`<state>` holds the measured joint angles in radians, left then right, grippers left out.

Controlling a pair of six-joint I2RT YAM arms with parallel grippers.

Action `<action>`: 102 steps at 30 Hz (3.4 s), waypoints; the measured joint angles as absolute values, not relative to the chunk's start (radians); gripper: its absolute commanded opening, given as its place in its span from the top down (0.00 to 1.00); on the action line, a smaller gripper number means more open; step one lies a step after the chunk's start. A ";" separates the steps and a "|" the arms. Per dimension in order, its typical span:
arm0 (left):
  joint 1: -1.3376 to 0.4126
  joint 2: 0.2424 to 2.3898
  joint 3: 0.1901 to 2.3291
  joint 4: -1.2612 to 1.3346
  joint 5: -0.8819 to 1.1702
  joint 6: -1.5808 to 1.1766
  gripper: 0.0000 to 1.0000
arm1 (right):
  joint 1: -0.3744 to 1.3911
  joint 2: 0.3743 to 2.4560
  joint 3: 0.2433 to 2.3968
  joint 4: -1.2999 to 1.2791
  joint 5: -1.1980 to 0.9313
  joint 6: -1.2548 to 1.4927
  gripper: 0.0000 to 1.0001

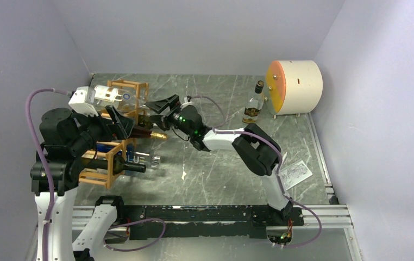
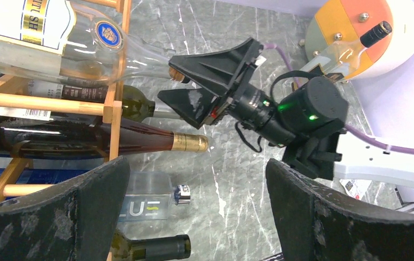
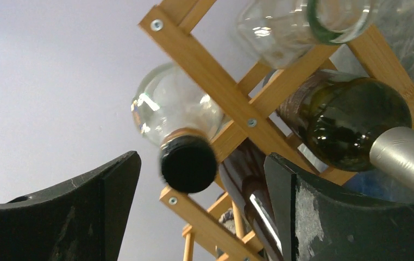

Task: Take the wine bottle off the wine rack

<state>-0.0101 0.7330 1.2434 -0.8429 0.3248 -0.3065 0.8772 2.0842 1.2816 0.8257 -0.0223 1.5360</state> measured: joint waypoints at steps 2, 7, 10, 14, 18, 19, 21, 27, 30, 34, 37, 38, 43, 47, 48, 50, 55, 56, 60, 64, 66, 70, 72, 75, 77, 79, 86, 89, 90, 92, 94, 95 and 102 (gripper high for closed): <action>-0.010 0.732 1.245 -0.844 0.327 -0.308 0.02 | 0.887 2.118 1.303 0.826 0.015 1.579 0.15; -0.010 0.726 1.250 -0.844 0.327 -0.307 0.02 | 0.907 2.186 1.374 0.822 0.094 1.661 0.19; -0.010 0.720 1.250 -0.844 0.331 -0.308 0.02 | 0.914 2.199 1.414 0.803 0.128 1.694 0.20; -0.010 0.716 1.250 -0.844 0.338 -0.308 0.02 | 0.919 2.204 1.458 0.785 0.157 1.733 0.24; -0.010 0.716 1.250 -0.843 0.343 -0.309 0.02 | 0.924 2.204 1.473 0.767 0.184 1.767 0.29; -0.010 0.716 1.250 -0.843 0.343 -0.310 0.02 | 0.925 2.204 1.475 0.755 0.192 1.774 0.31; -0.010 0.716 1.250 -0.843 0.344 -0.311 0.02 | 0.928 2.204 1.481 0.729 0.199 1.786 0.33; -0.010 0.716 1.250 -0.844 0.344 -0.311 0.02 | 0.936 2.210 1.526 0.664 0.214 1.819 0.42; -0.010 0.716 1.250 -0.844 0.344 -0.311 0.02 | 0.939 2.220 1.549 0.648 0.218 1.825 0.53; -0.010 0.716 1.250 -0.844 0.345 -0.311 0.02 | 0.941 2.221 1.554 0.616 0.226 1.833 0.69; -0.010 0.716 1.250 -0.844 0.345 -0.311 0.02 | 0.941 2.221 1.554 0.611 0.228 1.834 0.82; -0.010 0.716 1.250 -0.843 0.344 -0.311 0.02 | 0.941 2.221 1.554 0.612 0.229 1.832 0.87; -0.010 0.717 1.250 -0.843 0.345 -0.311 0.02 | 0.937 2.220 1.557 0.613 0.223 1.814 1.00; -0.010 0.722 1.250 -0.844 0.344 -0.310 0.02 | 0.931 2.220 1.557 0.627 0.206 1.797 1.00; -0.010 0.723 1.250 -0.844 0.344 -0.310 0.02 | 0.928 2.220 1.557 0.631 0.199 1.790 1.00; -0.010 0.727 1.250 -0.845 0.344 -0.310 0.02 | 0.923 2.218 1.557 0.633 0.187 1.782 1.00; -0.010 0.729 1.250 -0.852 0.343 -0.310 0.02 | 0.914 2.210 1.555 0.639 0.162 1.763 1.00; -0.010 0.730 1.250 -0.852 0.343 -0.310 0.02 | 0.913 2.204 1.549 0.639 0.159 1.760 1.00; -0.010 0.743 1.262 -0.859 0.340 -0.310 0.02 | 0.909 2.172 1.515 0.639 0.147 1.748 1.00; -0.010 0.755 1.271 -0.859 0.332 -0.310 0.02 | 0.900 2.148 1.493 0.640 0.139 1.746 1.00; -0.010 0.761 1.274 -0.859 0.329 -0.310 0.02 | 0.894 2.146 1.489 0.646 0.128 1.748 1.00; -0.010 0.765 1.283 -0.858 0.323 -0.311 0.02 | 0.885 2.122 1.454 0.662 0.119 1.750 1.00; -0.010 0.764 1.287 -0.857 0.316 -0.311 0.02 | 0.881 2.098 1.426 0.666 0.120 1.750 1.00; -0.010 0.766 1.298 -0.859 0.294 -0.311 0.02 | 0.870 2.062 1.385 0.668 0.120 1.749 1.00; -0.010 0.774 1.317 -0.859 0.281 -0.309 0.02 | 0.861 2.042 1.361 0.669 0.119 1.748 1.00; -0.010 0.779 1.332 -0.857 0.265 -0.307 0.02 | 0.855 2.024 1.342 0.668 0.120 1.747 1.00; -0.010 0.781 1.344 -0.856 0.245 -0.307 0.02 | 0.831 1.948 1.275 0.658 0.128 1.742 1.00; -0.010 0.784 1.343 -0.854 0.247 -0.311 0.02 | 0.812 1.902 1.258 0.628 0.125 1.731 1.00; -0.010 0.784 1.343 -0.854 0.247 -0.311 0.02 | 0.805 1.879 1.247 0.620 0.124 1.730 1.00; -0.010 0.784 1.342 -0.854 0.247 -0.311 0.02 | 0.792 1.832 1.219 0.608 0.124 1.724 1.00; -0.010 0.778 1.336 -0.850 0.246 -0.311 0.02 | 0.776 1.766 1.182 0.583 0.123 1.715 1.00; -0.010 0.775 1.332 -0.850 0.246 -0.311 0.02 | 0.767 1.731 1.165 0.568 0.120 1.709 1.00; -0.010 0.773 1.326 -0.850 0.246 -0.312 0.02 | 0.668 1.455 1.030 0.430 0.082 1.631 1.00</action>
<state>-0.0101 0.7731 1.3258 -0.8505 0.2462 -0.3122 0.6678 1.4548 1.0302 0.4297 0.0822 1.6310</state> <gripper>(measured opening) 0.985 0.395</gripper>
